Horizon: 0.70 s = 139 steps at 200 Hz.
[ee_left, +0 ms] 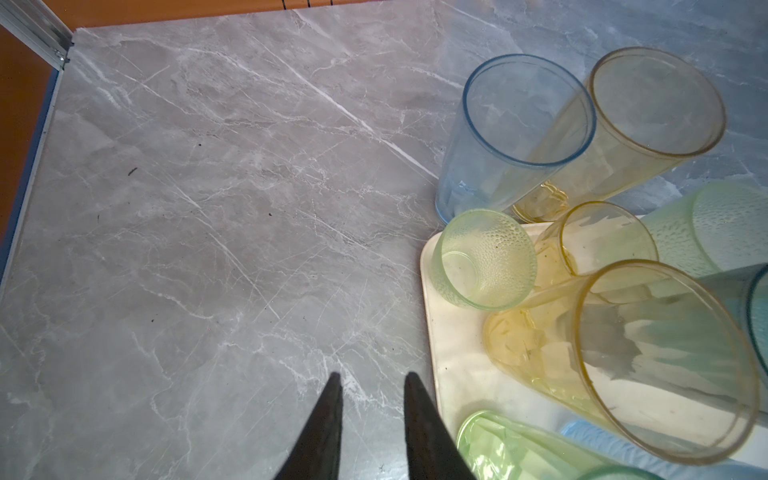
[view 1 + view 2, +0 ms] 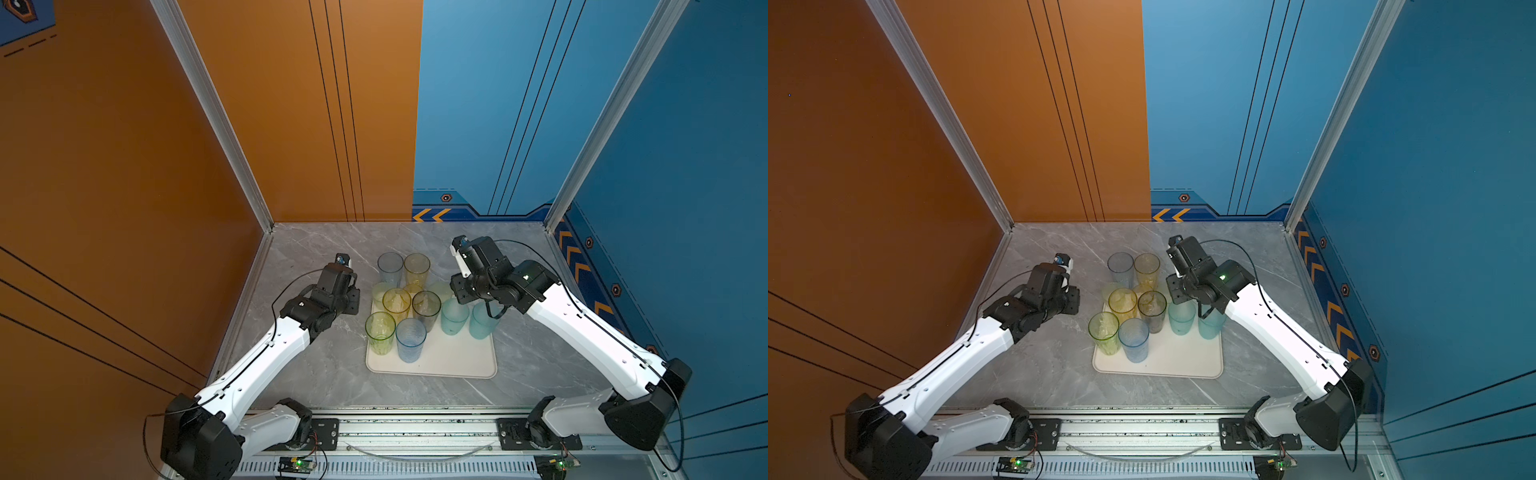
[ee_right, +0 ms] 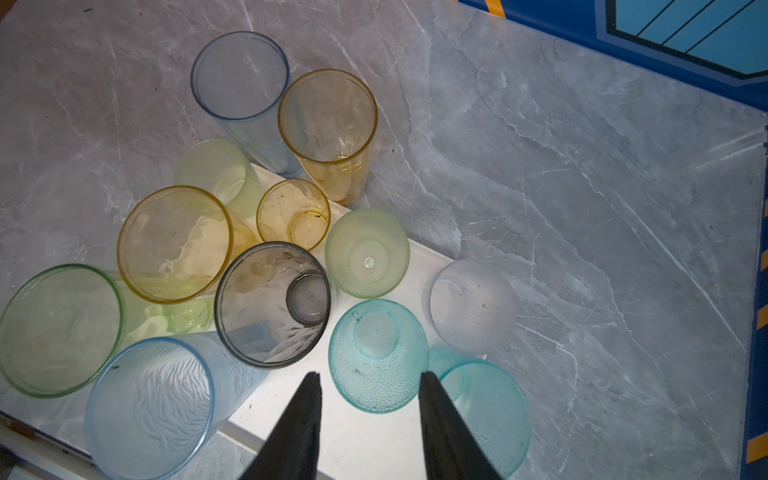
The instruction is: Place the glasses into the tray
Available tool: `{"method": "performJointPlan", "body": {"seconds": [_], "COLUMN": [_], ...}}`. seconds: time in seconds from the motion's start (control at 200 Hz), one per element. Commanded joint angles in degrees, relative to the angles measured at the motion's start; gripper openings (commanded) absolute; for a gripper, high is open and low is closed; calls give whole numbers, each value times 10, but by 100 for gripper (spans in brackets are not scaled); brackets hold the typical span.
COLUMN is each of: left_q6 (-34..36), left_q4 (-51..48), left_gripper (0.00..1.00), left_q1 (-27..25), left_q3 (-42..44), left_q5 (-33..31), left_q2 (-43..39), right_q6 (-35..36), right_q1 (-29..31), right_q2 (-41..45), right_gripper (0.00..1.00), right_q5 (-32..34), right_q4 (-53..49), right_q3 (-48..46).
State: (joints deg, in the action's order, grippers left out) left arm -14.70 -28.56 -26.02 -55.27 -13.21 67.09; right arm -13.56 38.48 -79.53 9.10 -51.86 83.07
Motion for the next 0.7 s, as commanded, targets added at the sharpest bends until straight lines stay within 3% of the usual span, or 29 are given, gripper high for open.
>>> {"method": "performJointPlan", "body": {"seconds": [0.0,0.401,0.691], "left_q6": [19,32,55], "left_q4": [-14,-37,-41], "left_gripper": [26,26,26], "left_q1": [17,38,56], "left_q3": [-56,-120,-200], "left_q5": [18,57,99], "left_q2": [18,76,165], "right_q6": [-9,-9,-8], "right_q1": [-2,-23,-55], "right_q2": [-8,2,32], "right_gripper": [39,40,40], "right_q5": [-3,-13,-24], "right_q4": [15,23,20], "right_q3": [-3,-39,-77]}}
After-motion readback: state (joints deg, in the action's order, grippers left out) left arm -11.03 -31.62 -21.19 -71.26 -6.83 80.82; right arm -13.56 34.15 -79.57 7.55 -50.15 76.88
